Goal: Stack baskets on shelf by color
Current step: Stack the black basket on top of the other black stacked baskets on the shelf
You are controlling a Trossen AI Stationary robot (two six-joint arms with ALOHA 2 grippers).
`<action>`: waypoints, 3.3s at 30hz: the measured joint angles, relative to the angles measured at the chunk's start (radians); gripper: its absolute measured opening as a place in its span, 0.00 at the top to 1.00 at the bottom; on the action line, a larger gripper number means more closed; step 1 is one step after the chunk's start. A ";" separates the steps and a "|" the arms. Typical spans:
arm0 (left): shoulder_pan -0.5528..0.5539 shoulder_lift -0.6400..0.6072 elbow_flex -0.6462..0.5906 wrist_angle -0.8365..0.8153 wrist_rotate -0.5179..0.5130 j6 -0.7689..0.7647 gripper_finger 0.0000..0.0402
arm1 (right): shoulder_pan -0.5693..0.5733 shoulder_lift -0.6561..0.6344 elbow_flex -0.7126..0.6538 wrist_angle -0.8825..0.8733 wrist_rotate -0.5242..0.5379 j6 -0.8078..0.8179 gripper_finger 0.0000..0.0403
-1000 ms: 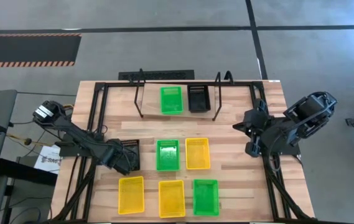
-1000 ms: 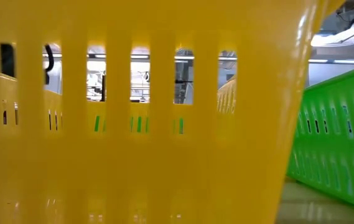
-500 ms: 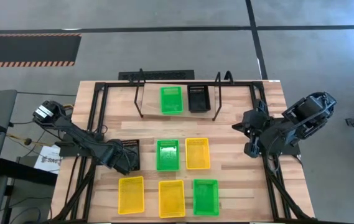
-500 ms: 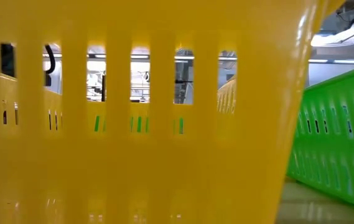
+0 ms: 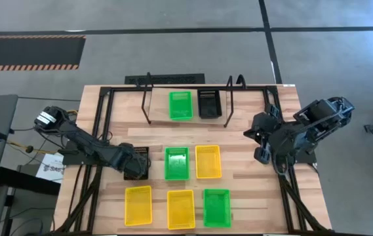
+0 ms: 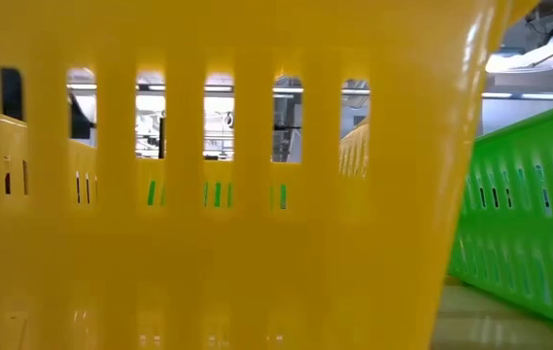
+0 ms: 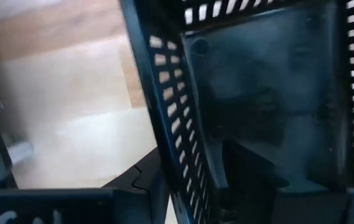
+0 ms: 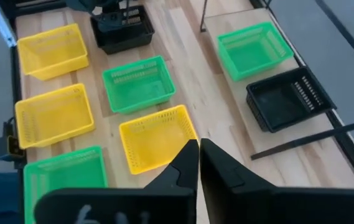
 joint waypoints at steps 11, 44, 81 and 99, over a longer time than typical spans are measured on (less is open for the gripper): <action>0.137 -0.002 0.001 0.007 0.057 0.258 0.99 | -0.022 0.008 0.000 -0.001 -0.011 0.036 0.97; 0.174 -0.465 0.229 -0.046 -0.530 0.457 1.00 | -0.033 0.173 0.000 0.000 0.108 0.125 1.00; 0.699 0.586 1.272 0.180 -0.037 0.982 1.00 | 0.126 -0.219 0.000 0.000 0.756 -0.173 1.00; 0.765 0.595 1.283 0.181 -0.228 0.911 1.00 | -0.273 -0.376 0.000 0.000 0.921 -0.346 1.00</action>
